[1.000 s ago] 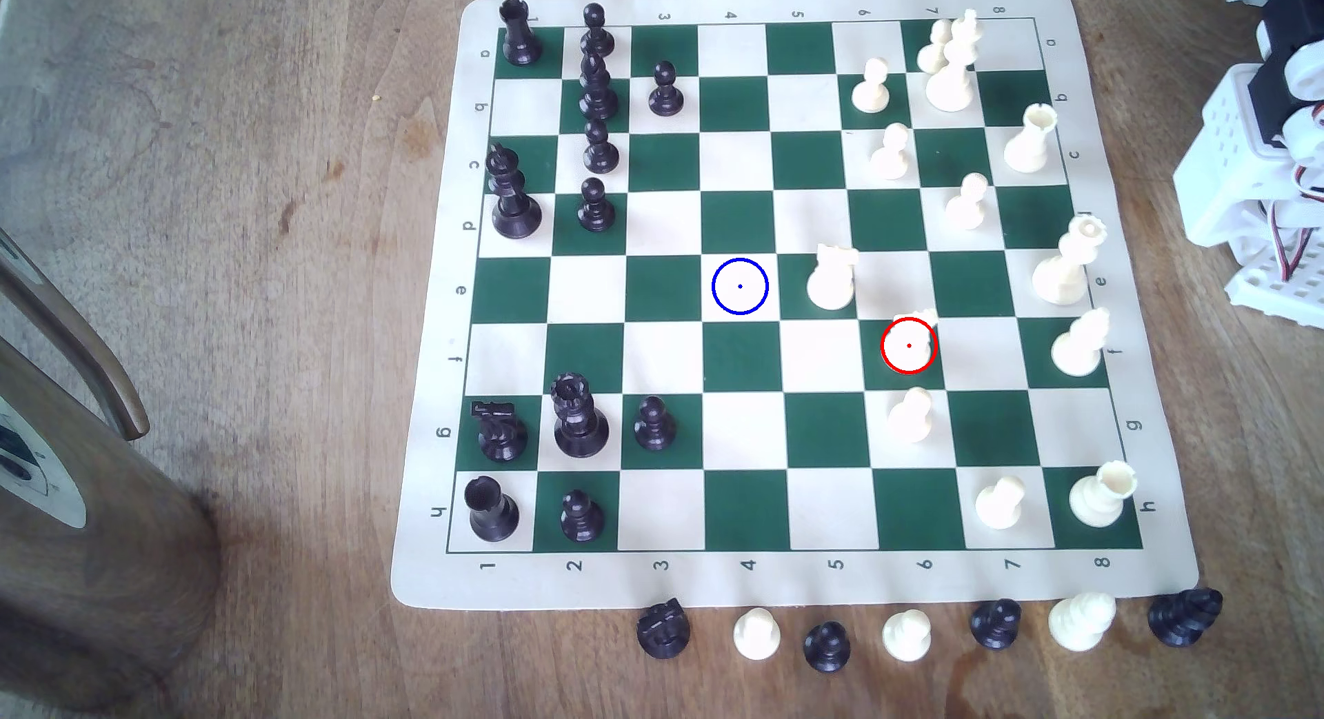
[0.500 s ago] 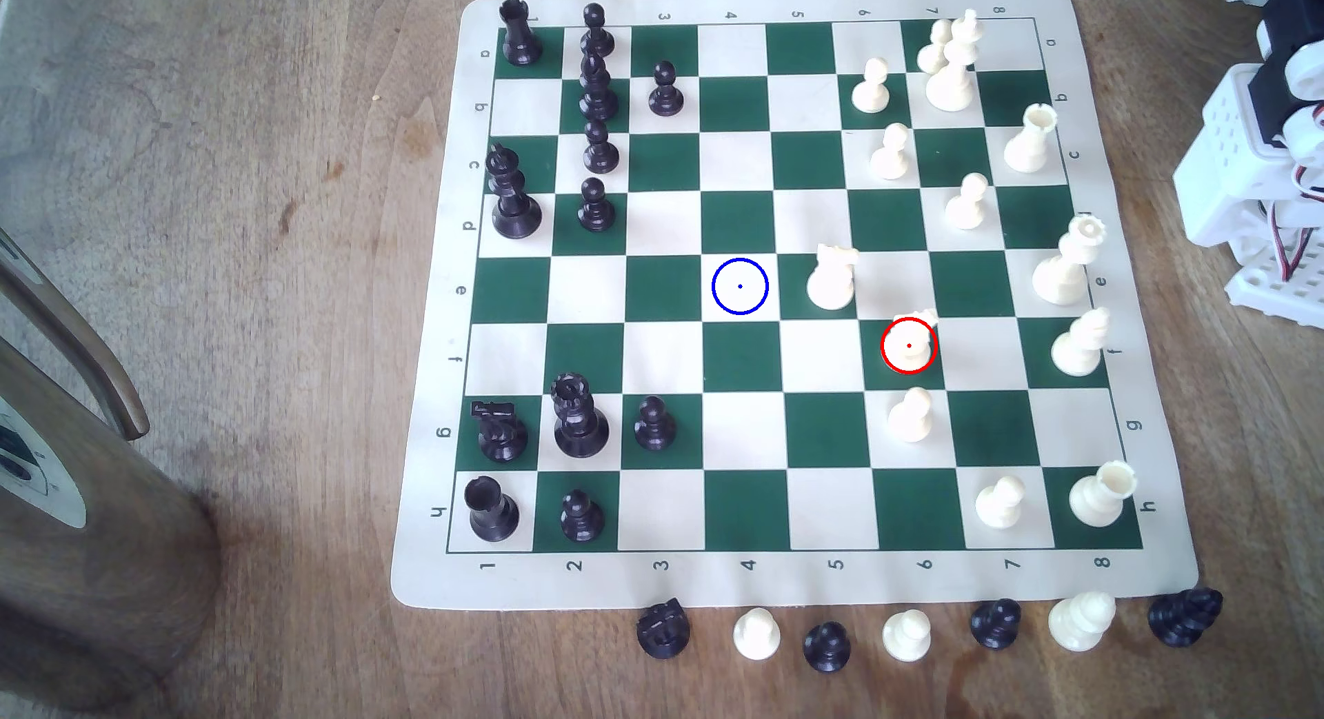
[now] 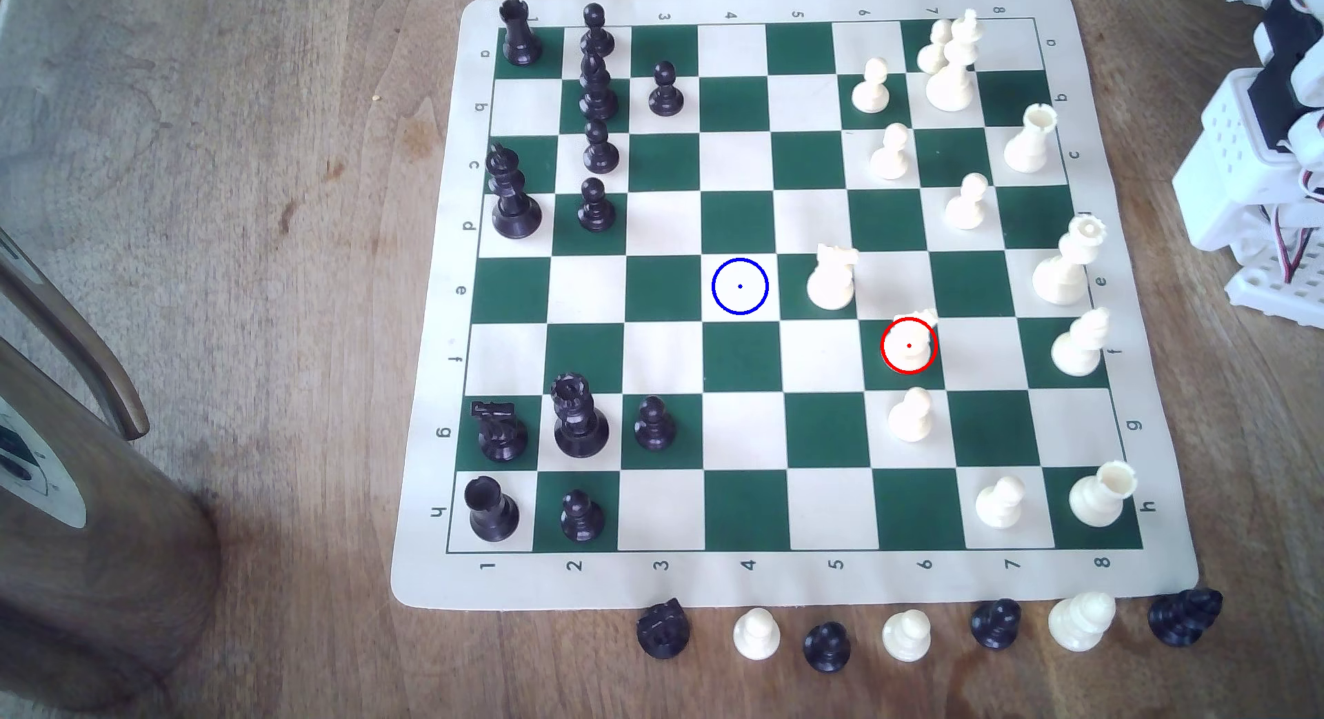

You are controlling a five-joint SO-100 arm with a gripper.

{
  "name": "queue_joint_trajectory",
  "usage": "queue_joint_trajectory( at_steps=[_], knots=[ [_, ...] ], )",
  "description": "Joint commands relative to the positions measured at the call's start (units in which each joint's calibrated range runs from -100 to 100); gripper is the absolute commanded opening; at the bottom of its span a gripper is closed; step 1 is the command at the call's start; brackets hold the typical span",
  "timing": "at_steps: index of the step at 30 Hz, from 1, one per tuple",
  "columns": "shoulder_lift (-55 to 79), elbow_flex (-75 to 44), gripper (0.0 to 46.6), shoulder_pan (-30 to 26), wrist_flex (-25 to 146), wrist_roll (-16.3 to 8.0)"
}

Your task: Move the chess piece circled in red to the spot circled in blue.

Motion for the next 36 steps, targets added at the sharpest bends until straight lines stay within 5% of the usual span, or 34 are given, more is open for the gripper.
queue_joint_trajectory(
  at_steps=[1,8,9,15,23,27,36],
  knots=[
    [-0.2,0.8,1.4,-1.3,24.4,1.2],
    [0.1,-0.4,5.5,-4.3,46.3,-0.1],
    [7.1,-1.8,6.8,-5.1,49.0,1.3],
    [26.9,-18.8,12.9,-6.0,63.3,0.5],
    [46.7,-49.1,15.0,-8.3,93.6,-4.7],
    [51.9,-53.0,19.1,-8.4,97.2,-6.6],
    [64.2,-58.3,17.4,-7.7,109.3,-6.8]
  ],
)
